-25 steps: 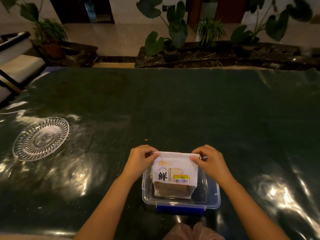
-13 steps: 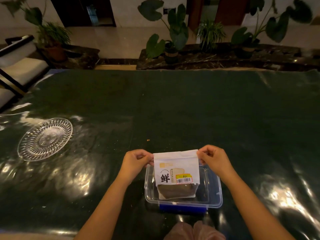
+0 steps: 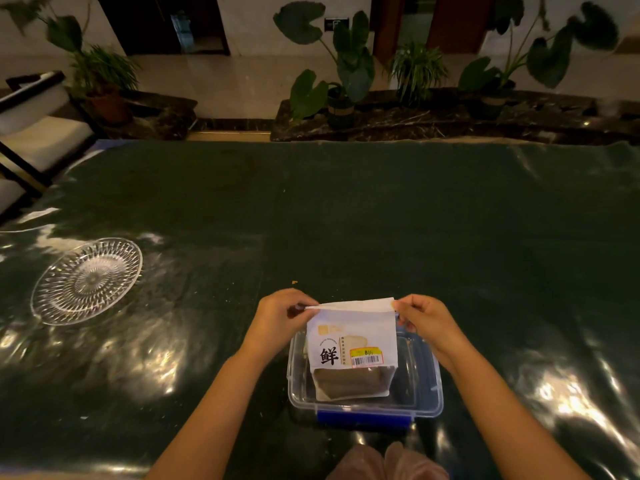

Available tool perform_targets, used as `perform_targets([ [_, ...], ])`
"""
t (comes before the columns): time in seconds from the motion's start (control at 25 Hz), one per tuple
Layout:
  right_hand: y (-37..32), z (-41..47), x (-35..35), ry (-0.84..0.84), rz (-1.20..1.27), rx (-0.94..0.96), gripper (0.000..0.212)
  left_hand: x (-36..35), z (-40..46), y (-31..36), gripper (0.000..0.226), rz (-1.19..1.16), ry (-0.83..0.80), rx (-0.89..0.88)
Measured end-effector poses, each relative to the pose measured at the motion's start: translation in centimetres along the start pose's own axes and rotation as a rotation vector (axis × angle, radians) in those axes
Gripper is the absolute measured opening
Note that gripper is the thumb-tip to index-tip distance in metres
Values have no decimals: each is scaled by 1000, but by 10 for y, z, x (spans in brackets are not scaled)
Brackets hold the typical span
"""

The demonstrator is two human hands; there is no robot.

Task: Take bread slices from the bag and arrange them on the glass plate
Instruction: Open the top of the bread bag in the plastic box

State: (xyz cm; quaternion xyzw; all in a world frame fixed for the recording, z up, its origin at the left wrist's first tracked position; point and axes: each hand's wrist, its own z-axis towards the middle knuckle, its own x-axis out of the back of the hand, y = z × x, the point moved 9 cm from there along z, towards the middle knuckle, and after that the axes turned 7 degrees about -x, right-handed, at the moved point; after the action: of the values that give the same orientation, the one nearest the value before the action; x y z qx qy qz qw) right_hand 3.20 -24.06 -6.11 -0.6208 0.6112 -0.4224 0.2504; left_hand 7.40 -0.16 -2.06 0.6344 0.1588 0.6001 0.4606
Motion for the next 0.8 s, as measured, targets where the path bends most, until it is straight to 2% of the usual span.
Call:
perform_targets([
  [0.12,-3,-3,1,30,6,14,20,0,0,-9,16,-117,34,123],
  [0.2,-17,-6,1,50,-5,125,12,-4,3,-14,16,-175,32,190],
  [0.32,-40,-12,-10,-16,-223,338,43,-6,4,-15,12,-238,49,226],
  [0.4,-45,-13,-19,-41,-339,378,29,-5,3,-11,15,-249,40,206],
  [0.48,-44,-10,-21,-41,-298,340,11,-7,0,-6,30,-212,4,178],
  [0.56,-44,-7,-22,-48,-250,314,7,-6,-1,0,39,-149,-7,142],
  [0.64,-45,-3,-22,-52,-231,295,6,-4,1,11,35,-68,-9,56],
  [0.72,-43,-2,-21,-54,-206,270,8,0,3,19,21,-50,15,-22],
  [0.8,-40,-3,-21,-62,-185,245,6,4,5,19,12,-92,44,-18],
])
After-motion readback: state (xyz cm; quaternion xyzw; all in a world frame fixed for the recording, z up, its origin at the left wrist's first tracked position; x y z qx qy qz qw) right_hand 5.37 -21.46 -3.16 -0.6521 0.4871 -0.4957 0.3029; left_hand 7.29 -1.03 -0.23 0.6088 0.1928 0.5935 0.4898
